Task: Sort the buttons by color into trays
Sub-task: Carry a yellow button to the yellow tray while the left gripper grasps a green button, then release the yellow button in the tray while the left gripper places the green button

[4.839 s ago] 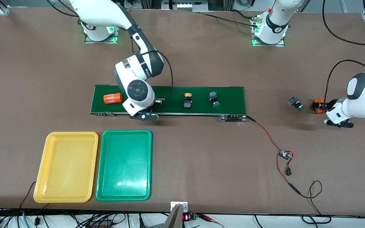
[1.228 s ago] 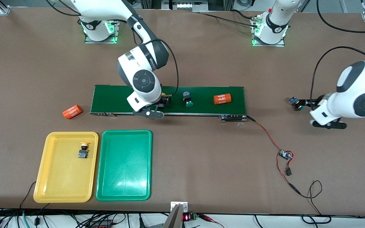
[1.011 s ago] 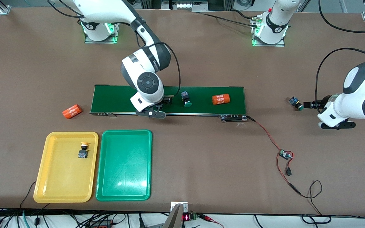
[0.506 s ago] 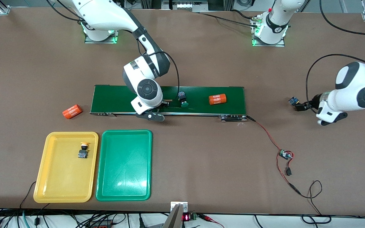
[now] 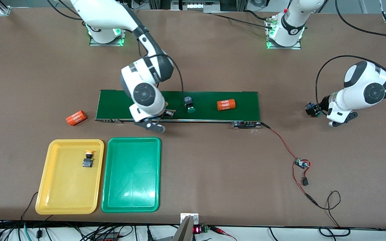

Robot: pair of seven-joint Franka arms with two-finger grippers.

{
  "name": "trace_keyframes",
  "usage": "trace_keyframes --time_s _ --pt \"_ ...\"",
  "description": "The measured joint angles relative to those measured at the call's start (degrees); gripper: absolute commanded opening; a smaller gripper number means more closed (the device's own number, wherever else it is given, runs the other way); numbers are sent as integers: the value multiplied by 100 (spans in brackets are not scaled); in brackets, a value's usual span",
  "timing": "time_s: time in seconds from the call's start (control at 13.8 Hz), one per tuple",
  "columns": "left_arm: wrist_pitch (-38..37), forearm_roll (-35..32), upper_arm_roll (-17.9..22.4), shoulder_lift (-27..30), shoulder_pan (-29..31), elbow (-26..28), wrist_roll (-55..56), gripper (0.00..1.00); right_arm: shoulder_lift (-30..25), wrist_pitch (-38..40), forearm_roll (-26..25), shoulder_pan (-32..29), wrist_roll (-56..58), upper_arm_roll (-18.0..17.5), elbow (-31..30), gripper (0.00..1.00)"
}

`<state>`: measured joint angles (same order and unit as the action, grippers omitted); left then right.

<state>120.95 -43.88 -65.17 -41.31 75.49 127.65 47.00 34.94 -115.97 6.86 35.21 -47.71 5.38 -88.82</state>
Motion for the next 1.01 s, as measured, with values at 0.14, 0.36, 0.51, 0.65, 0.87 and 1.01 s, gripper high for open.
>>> trace_keyframes --time_s 0.14,0.36,0.51,0.65,0.87,1.01 --pt "172 -97 220 -5 -83 55 0 66 15 -6 -3 -414 396 331 167 18" --pt "376 -136 515 -34 -271 72 12 31 224 -19 -14 -1405 1685 435 567 18" --pt "379 -137 514 -33 -326 69 225 17 505 -73 -35 -1961 2762 441 927 18" --pt "343 -139 405 -34 -441 69 567 17 838 -275 -51 -2378 3817 442 1230 18" --pt "-385 -140 -370 -29 -523 -49 903 17 1240 -647 -53 -2854 5064 441 1378 18" --pt "-880 -73 -985 -25 -584 -232 955 18 1458 -901 -53 -3031 5563 440 1387 19"
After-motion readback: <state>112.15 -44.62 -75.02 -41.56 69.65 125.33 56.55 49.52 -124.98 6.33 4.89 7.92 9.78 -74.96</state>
